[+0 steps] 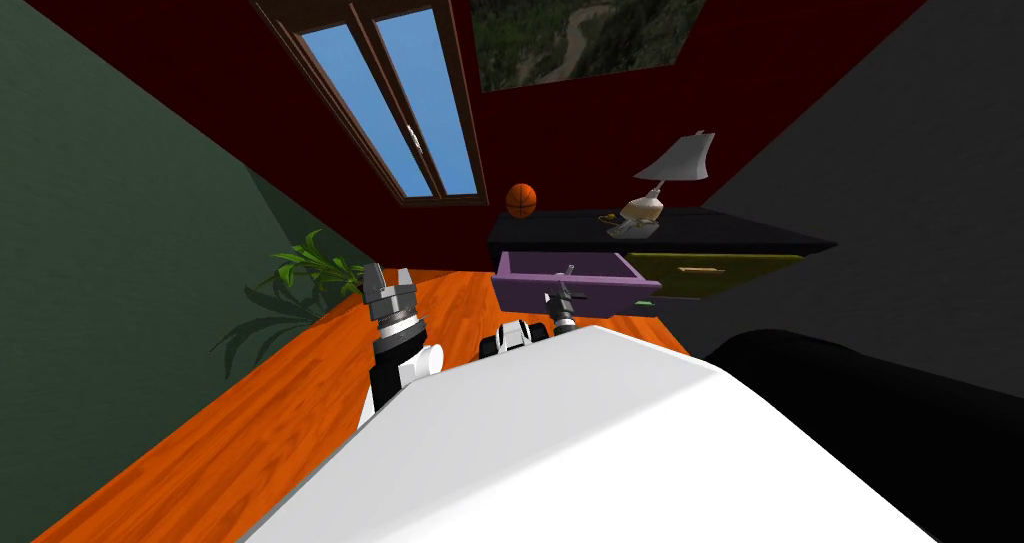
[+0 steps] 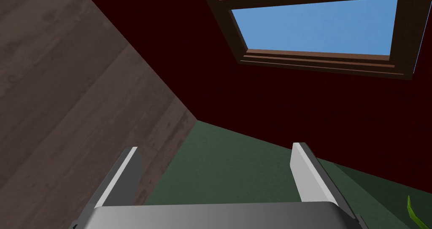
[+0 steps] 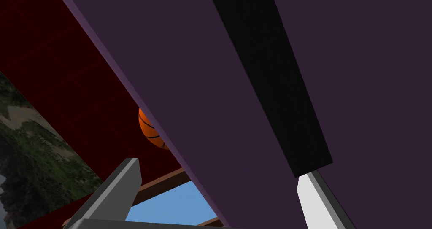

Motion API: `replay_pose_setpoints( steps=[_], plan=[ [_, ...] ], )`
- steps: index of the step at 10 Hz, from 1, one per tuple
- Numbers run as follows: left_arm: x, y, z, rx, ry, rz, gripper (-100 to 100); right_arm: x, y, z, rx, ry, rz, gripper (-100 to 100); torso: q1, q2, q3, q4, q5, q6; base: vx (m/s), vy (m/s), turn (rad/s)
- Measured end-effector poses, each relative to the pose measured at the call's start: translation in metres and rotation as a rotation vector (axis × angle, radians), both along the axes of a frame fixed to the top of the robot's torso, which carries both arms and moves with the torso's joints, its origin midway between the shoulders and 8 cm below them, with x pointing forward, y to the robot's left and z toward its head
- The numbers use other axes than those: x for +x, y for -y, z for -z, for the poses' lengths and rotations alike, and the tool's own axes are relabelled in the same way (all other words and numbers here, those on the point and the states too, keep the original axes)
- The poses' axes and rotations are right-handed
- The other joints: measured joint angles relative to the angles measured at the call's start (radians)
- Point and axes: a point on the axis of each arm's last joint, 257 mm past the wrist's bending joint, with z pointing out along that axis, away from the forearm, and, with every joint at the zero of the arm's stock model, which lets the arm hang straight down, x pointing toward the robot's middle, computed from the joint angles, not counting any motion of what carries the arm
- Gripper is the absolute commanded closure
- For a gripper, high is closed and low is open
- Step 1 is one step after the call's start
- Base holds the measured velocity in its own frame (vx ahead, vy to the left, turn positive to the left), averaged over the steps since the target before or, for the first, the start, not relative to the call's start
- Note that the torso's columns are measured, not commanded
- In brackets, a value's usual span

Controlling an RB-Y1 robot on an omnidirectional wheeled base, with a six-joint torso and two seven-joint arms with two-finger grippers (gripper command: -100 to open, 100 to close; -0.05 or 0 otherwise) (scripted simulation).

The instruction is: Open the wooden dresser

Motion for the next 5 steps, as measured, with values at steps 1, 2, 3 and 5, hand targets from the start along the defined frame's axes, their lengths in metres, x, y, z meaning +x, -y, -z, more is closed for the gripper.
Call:
replay_pose_setpoints(
  steps=[1,2,3,5],
  plan=[
    [0.0000,0.0000,0.0000,0.000,0.000,0.000,0,0.0000,0.0000,0.0001,0.000,0.000,0.000,0,0.000,0.000,0.000,0.000,0.000,0.000,0.000,0.000,0.000],
    [0.0000,0.0000,0.0000,0.000,0.000,0.000,0,0.0000,0.0000,0.0001,0.000,0.000,0.000,0,0.000,-0.001,0.000,0.000,0.000,0.000,0.000,0.000,0.000],
    [0.0000,0.0000,0.0000,0.000,0.000,0.000,0,0.0000,0.0000,0.0001,0.000,0.000,0.000,0,0.000,-0.001,-0.001,0.000,0.000,0.000,0.000,0.000,0.000],
    [0.0000,0.0000,0.0000,0.000,0.000,0.000,0,0.0000,0.0000,0.0001,0.000,0.000,0.000,0,0.000,-0.002,-0.001,0.000,0.000,0.000,0.000,0.000,0.000]
  ],
)
